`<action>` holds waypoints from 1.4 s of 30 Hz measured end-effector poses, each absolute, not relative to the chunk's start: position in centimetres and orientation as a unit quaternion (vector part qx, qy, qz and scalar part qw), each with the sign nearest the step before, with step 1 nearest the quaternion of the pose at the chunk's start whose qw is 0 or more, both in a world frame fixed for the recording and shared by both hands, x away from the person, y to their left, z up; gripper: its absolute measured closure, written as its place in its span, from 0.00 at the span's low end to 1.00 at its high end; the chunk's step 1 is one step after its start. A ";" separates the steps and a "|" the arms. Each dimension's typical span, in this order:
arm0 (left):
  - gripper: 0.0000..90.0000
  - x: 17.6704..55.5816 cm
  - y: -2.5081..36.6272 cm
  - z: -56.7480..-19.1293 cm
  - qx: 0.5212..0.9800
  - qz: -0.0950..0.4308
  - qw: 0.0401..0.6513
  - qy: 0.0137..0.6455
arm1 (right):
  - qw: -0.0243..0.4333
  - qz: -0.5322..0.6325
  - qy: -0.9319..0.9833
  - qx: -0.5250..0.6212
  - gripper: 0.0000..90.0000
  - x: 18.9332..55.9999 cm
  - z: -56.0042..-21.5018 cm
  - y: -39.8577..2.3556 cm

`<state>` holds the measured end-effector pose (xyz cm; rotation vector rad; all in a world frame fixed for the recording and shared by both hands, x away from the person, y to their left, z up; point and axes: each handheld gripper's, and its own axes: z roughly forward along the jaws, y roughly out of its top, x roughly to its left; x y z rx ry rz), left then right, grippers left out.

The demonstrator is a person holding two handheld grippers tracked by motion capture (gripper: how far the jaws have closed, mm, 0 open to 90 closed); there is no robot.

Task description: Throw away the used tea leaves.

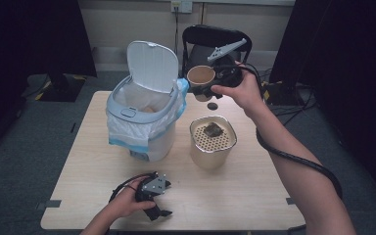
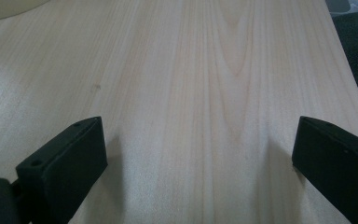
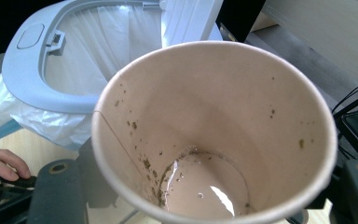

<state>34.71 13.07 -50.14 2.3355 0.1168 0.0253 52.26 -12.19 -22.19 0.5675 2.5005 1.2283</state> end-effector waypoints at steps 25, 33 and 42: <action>0.03 34.7 13.1 -50.1 0.919 0.010 0.391 0.046 | 0.143 0.436 0.870 0.181 0.29 52.3 -20.3 -8.8; 0.03 34.7 13.1 -50.1 0.919 0.010 0.391 0.046 | 0.138 0.438 0.871 0.173 0.29 52.2 -19.9 -7.4; 0.03 34.7 13.1 -50.1 0.919 0.008 0.392 0.047 | 0.136 0.441 0.871 0.167 0.29 52.3 -19.6 -5.8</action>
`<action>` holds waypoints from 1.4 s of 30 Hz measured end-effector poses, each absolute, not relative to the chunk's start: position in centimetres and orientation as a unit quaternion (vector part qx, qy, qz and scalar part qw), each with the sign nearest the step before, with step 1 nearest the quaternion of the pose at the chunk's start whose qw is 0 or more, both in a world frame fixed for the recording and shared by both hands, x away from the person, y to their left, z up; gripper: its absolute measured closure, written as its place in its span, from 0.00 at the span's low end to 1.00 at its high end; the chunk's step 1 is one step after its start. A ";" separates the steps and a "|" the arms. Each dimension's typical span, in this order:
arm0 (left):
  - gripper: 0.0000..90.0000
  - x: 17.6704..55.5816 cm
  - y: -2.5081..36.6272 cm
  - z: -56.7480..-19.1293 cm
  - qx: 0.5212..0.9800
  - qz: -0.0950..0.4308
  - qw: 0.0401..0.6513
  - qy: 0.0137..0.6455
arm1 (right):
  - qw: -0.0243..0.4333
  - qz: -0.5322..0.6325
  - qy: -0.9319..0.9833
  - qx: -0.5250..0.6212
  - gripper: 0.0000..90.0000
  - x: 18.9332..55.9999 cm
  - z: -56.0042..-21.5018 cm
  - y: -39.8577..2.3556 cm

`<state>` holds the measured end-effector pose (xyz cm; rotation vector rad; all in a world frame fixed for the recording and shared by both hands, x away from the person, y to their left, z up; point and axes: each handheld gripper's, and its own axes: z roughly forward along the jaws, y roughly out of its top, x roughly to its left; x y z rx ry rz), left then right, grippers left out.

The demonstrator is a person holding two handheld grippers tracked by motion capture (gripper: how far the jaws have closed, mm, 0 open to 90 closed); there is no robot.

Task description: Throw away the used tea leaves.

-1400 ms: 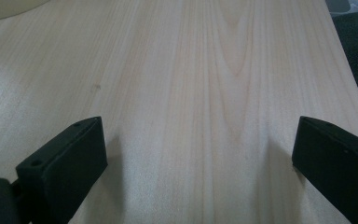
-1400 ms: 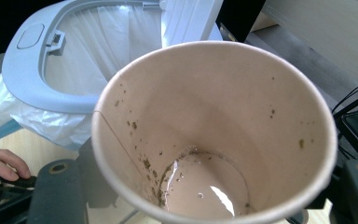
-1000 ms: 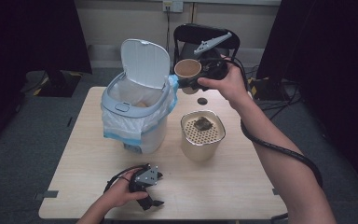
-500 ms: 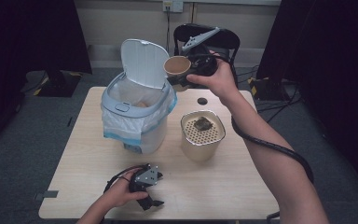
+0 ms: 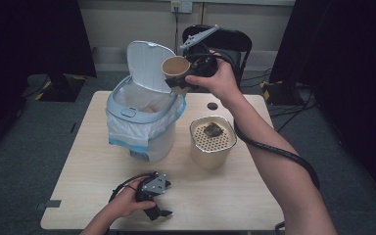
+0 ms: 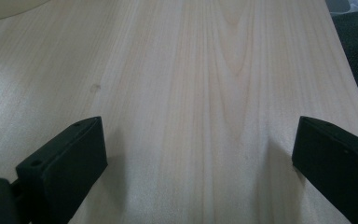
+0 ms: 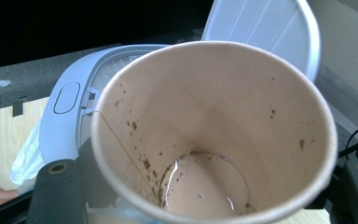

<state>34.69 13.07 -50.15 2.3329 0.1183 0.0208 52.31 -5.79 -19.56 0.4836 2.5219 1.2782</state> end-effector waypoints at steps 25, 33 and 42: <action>0.03 34.9 13.2 -50.1 0.923 0.012 0.382 0.035 | 0.130 0.450 0.869 0.162 0.29 53.0 -20.2 -1.9; 0.03 34.9 13.2 -50.0 0.923 0.012 0.382 0.035 | 0.125 0.455 0.866 0.163 0.29 53.3 -20.8 -0.9; 0.03 34.9 13.2 -50.0 0.924 0.013 0.381 0.033 | 0.116 0.450 0.872 0.155 0.29 53.5 -21.9 0.6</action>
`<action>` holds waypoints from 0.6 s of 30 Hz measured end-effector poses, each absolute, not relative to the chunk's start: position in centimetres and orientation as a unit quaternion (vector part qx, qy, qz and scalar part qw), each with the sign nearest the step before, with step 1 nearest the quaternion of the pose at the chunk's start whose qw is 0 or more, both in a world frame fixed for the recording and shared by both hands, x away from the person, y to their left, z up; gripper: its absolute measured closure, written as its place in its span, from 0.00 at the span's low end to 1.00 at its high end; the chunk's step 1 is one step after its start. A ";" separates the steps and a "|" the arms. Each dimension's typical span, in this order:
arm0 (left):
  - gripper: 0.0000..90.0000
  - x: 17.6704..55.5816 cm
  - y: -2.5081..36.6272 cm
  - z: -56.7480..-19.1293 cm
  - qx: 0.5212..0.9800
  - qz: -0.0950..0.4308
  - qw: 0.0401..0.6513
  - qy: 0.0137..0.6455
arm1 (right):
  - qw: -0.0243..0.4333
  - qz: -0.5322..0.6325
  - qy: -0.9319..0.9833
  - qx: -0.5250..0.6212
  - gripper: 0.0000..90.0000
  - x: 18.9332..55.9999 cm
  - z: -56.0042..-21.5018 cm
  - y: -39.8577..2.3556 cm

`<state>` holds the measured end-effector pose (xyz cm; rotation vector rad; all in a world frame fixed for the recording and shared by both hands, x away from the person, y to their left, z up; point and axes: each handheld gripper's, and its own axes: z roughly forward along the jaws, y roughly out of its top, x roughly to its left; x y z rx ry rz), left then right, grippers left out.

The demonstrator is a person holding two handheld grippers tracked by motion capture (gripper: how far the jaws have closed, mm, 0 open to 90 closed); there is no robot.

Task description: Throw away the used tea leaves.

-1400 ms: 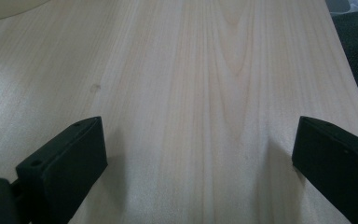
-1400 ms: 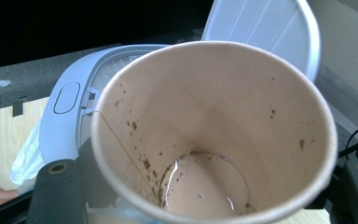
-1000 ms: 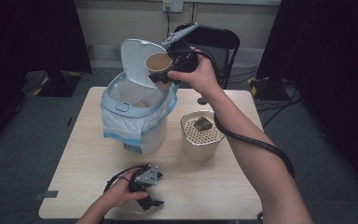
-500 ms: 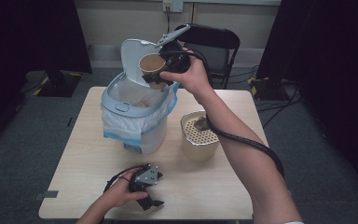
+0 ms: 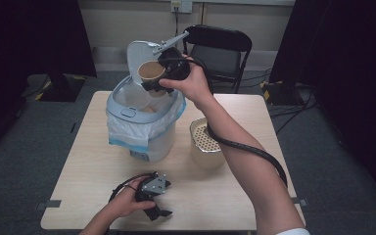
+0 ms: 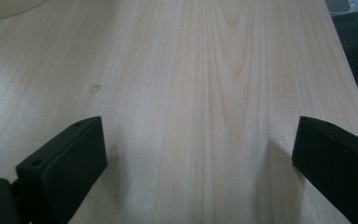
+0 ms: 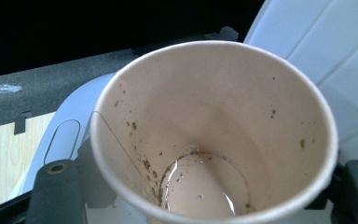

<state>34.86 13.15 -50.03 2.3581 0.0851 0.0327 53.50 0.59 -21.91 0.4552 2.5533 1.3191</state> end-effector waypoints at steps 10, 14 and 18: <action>0.02 34.7 13.0 -50.2 0.919 0.007 0.393 0.043 | 0.106 0.448 0.874 0.155 0.28 53.5 -22.9 1.7; 0.02 34.7 13.0 -50.2 0.919 0.008 0.393 0.042 | 0.102 0.460 0.869 0.152 0.27 53.6 -23.2 1.9; 0.02 34.7 13.1 -50.1 0.920 0.009 0.389 0.040 | 0.095 0.465 0.865 0.164 0.18 53.7 -23.5 2.0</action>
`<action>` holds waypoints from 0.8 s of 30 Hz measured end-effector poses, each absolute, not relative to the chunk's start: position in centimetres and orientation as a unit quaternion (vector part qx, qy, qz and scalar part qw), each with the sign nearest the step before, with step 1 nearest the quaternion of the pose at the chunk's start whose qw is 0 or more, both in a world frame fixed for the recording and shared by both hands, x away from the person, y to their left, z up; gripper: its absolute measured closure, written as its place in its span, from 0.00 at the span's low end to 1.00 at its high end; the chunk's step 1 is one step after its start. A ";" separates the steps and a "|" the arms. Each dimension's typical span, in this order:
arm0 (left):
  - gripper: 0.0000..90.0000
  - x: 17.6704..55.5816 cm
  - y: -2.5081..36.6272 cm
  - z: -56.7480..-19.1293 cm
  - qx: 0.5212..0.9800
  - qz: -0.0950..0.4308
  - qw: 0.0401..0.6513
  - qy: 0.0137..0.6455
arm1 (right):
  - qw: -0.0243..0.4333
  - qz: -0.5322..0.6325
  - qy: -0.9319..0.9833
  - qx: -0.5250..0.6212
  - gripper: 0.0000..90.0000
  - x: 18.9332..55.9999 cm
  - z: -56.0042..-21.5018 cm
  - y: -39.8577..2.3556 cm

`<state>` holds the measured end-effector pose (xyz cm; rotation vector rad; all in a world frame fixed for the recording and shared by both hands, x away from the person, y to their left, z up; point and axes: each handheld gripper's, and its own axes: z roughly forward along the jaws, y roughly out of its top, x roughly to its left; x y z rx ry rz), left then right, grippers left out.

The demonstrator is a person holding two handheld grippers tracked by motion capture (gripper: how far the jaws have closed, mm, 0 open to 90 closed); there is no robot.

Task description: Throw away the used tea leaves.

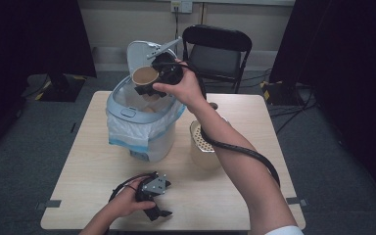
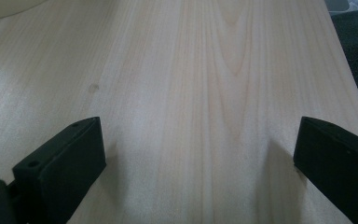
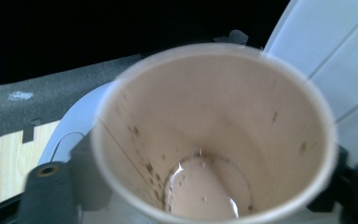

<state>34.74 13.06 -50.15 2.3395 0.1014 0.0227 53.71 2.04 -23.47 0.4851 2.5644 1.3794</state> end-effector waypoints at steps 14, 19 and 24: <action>0.02 34.7 13.0 -50.2 0.919 0.009 0.391 0.042 | 0.085 0.463 0.866 0.170 0.17 53.1 -23.5 -0.1; 0.02 34.7 13.0 -50.2 0.919 0.008 0.392 0.042 | 0.088 0.455 0.870 0.171 0.17 52.8 -23.6 -1.3; 0.02 34.7 13.0 -50.2 0.919 0.008 0.392 0.042 | 0.088 0.451 0.871 0.175 0.17 52.5 -23.7 -2.9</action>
